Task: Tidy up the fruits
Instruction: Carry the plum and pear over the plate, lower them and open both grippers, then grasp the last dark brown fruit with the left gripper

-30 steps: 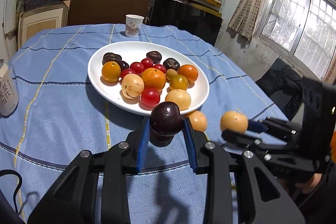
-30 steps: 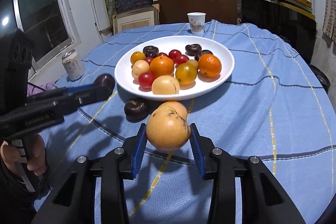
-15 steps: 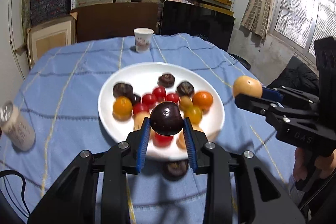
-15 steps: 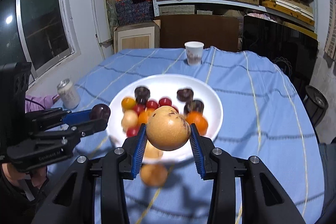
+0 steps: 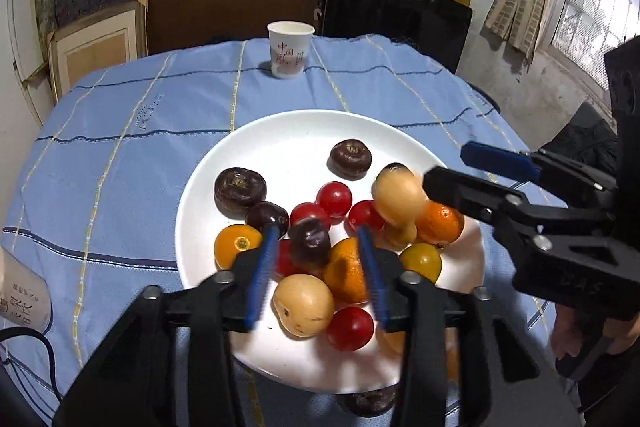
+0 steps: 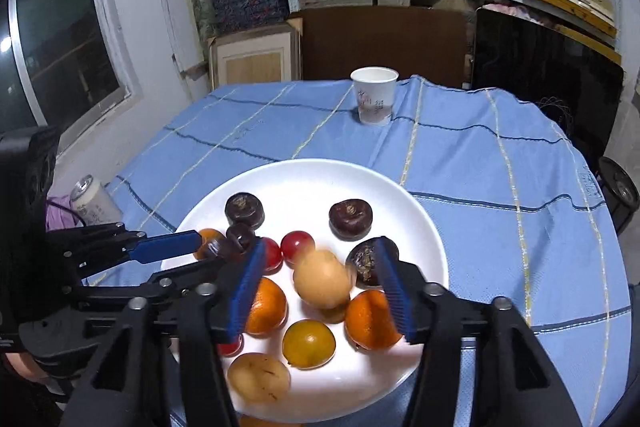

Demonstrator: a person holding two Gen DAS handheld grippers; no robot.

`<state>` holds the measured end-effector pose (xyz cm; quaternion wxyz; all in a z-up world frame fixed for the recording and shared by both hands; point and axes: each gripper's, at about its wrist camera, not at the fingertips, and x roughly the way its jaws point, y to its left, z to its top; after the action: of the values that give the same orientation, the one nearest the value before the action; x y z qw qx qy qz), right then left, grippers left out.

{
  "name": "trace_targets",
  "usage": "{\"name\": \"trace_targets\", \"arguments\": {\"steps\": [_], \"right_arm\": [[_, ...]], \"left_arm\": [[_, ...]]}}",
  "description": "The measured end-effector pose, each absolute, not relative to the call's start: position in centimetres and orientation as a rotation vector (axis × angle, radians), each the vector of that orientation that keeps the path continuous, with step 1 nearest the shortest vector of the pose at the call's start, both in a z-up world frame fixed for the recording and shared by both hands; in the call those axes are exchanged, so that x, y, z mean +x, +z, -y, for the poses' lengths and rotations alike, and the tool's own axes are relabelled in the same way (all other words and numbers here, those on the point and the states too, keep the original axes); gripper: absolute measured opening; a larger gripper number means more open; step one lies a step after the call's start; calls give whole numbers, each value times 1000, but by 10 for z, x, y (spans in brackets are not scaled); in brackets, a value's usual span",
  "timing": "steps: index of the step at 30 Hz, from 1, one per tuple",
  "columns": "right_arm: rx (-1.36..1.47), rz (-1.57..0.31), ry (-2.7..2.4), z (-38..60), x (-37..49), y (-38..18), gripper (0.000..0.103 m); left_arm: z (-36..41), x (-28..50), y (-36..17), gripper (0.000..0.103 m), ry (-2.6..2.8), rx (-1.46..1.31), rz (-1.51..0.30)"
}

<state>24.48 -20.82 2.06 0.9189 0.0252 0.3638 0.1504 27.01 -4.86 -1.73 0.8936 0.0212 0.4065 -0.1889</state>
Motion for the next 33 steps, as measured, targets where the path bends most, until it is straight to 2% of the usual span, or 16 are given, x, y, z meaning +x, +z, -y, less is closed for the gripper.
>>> {"name": "trace_targets", "arguments": {"steps": [2,7,9,14,25,26,27,28,33], "right_arm": [[49,-740,302,211,235,19,62],[108,-724,310,226,192,15,63],[139,-715,321,233,165,6,66],[202,-689,296,249,122,-22,67],[158,-688,249,245,115,-37,67],[154,-690,250,244,116,-37,67],[154,-696,252,244,117,-38,67],[157,-700,252,244,118,-39,67],[152,-734,254,243,121,-44,67]], "left_arm": [[45,263,-15,62,-373,50,-820],[43,221,-18,62,-418,110,-805],[46,196,-29,62,-448,169,-809],[57,163,-58,62,-468,245,-841],[76,172,-86,58,-413,272,-881],[75,174,-86,56,-415,261,-884],[74,175,-86,43,-418,245,-886],[72,177,-85,40,-429,231,-889],[64,165,-75,39,-453,222,-828]]}}
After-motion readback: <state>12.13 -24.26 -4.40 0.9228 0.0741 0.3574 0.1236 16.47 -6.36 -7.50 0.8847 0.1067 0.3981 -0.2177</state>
